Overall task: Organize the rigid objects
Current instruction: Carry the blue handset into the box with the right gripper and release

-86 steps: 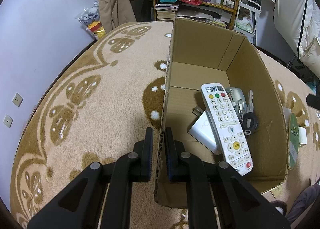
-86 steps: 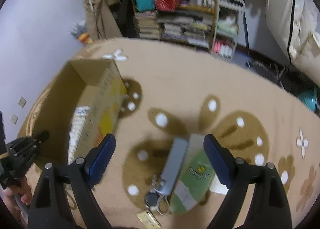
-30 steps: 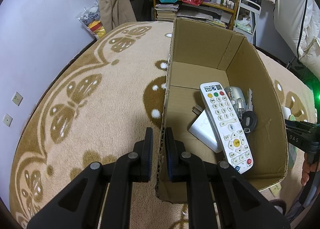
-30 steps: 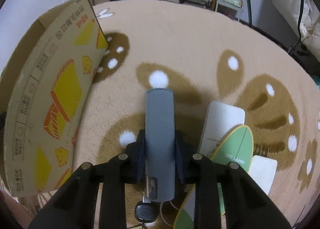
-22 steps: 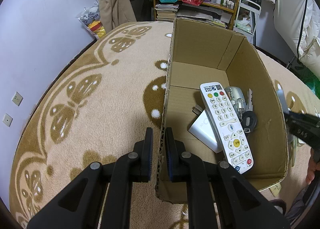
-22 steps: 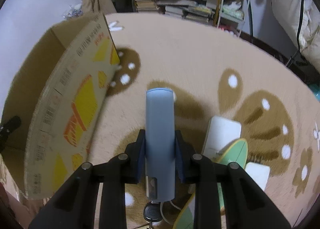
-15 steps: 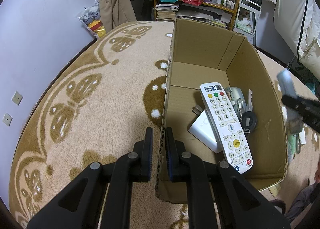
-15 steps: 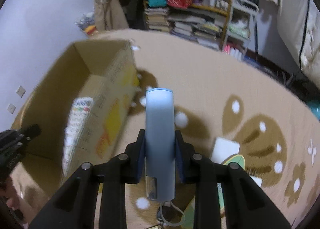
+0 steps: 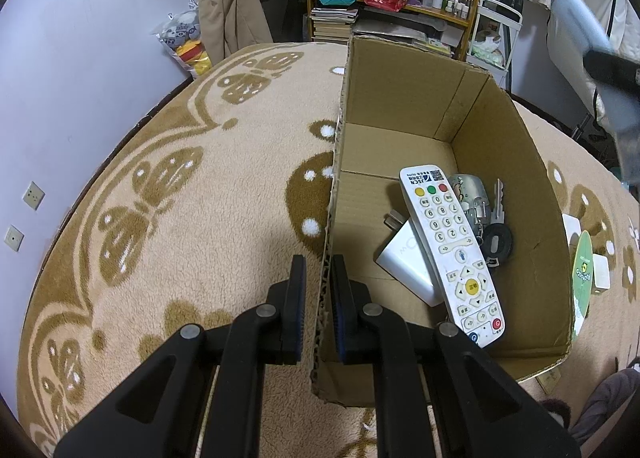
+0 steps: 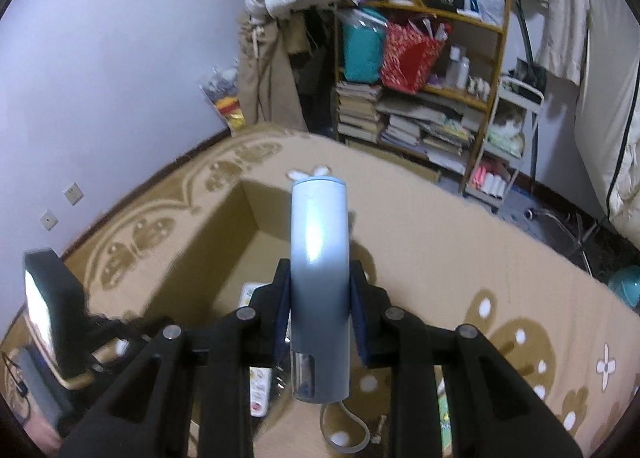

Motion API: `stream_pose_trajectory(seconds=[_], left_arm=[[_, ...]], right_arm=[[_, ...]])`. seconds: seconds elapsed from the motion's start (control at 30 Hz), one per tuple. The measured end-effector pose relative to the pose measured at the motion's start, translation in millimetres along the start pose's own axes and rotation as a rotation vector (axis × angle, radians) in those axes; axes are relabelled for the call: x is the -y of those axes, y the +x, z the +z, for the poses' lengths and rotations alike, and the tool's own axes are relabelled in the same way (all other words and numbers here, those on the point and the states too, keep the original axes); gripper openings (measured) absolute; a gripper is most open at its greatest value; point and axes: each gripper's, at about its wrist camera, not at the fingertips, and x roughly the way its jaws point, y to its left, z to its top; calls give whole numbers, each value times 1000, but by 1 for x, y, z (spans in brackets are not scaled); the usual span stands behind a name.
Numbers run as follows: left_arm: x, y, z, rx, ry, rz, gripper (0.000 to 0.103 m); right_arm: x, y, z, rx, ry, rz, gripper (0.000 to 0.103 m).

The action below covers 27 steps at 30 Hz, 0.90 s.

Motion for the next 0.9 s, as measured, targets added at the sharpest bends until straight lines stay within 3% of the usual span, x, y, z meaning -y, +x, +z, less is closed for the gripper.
stream_pose_trajectory(seconds=[0.2, 0.4, 0.7, 0.9], left_arm=[[1, -1, -1, 0, -2, -1, 11], [1, -1, -1, 1, -3, -3, 11], [4, -6, 1, 13, -5, -18, 10], [4, -5, 2, 20, 6, -18, 7]], right_arm=[[-16, 3, 7, 11, 41, 54, 29], [-25, 32, -8, -62, 88, 105, 29], [-29, 73, -44, -204, 83, 80, 29], [-26, 63, -41, -179, 63, 75, 27]])
